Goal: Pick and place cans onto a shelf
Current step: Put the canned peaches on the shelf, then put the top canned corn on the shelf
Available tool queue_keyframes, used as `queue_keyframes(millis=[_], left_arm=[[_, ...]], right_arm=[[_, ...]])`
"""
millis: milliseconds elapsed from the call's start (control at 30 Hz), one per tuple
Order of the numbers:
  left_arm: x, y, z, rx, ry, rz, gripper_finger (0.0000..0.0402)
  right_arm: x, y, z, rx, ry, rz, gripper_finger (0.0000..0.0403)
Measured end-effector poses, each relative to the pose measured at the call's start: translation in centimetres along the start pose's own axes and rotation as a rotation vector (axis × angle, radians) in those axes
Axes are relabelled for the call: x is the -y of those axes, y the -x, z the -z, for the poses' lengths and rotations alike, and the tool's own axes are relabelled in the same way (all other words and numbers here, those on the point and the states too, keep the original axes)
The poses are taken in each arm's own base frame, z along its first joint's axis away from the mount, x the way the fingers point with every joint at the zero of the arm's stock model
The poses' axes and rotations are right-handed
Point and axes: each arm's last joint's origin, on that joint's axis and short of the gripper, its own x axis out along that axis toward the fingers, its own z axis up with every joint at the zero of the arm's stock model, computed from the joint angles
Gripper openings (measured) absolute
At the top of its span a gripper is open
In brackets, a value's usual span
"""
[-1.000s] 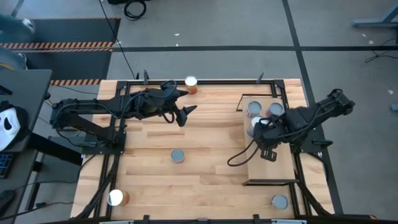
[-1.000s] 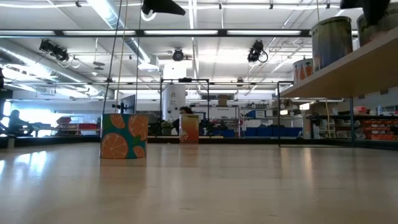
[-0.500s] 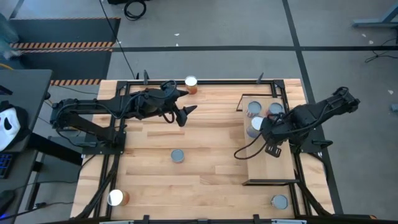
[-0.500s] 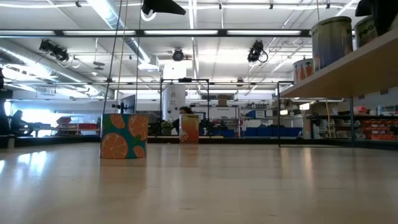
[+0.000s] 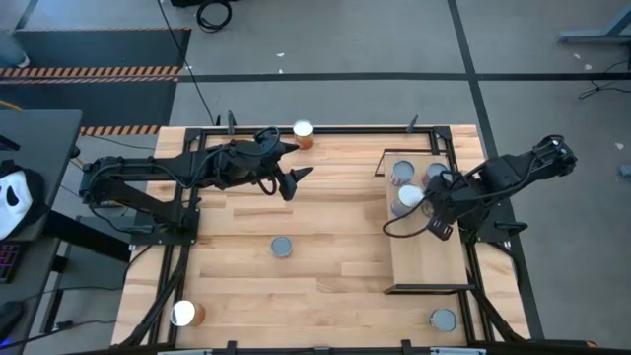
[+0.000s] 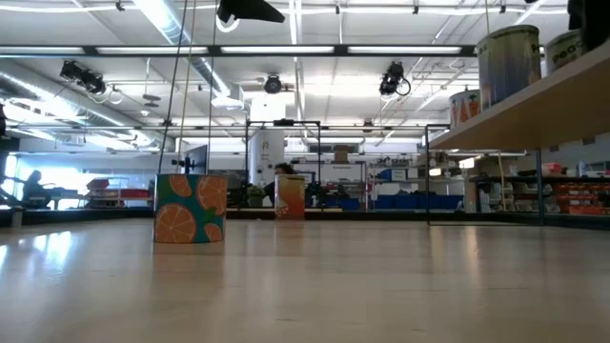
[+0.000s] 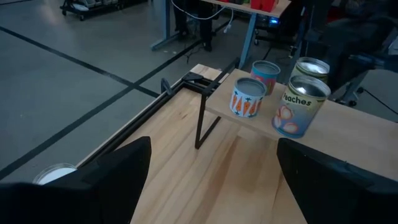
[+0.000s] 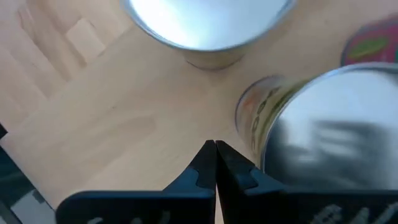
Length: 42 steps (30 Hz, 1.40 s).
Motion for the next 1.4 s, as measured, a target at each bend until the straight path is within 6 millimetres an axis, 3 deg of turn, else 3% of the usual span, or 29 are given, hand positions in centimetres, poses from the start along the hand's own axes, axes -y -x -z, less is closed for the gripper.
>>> queue_keyframes(millis=[167,300,467,600,1067,1167,1400], left_arm=[[0.1,0.0,0.0,-0.002,-0.001,0.01,0.0355],[0.1,0.0,0.0,0.003,0.002,0.017,0.0355],[0.1,0.0,-0.5,0.044,0.014,0.025,0.0355],[0.0,0.3,-0.7,0.054,0.004,0.028,0.0355],[-4.7,4.7,-2.3,0.062,0.051,-0.073,0.0355],[-5.6,4.3,-1.8,0.012,0.09,-0.04,0.0353],[-7.8,1.7,1.5,-0.038,0.144,-0.06,0.0337]], right_arm=[[-0.1,0.7,0.0,-0.014,-0.033,-0.054,0.0005],[-0.4,2.8,-0.6,0.066,-0.038,-0.149,0.0005],[-0.6,6.6,-1.9,0.358,-0.012,-0.26,0.0005],[-1.0,8.5,-3.3,0.612,0.039,-0.282,0.0005],[-6.2,11.1,-11.6,1.293,0.321,-0.165,0.0012],[-7.2,11.5,-12.7,1.396,0.304,-0.181,0.0017],[-9.2,11.9,-14.5,1.539,0.096,-0.38,0.0015]])
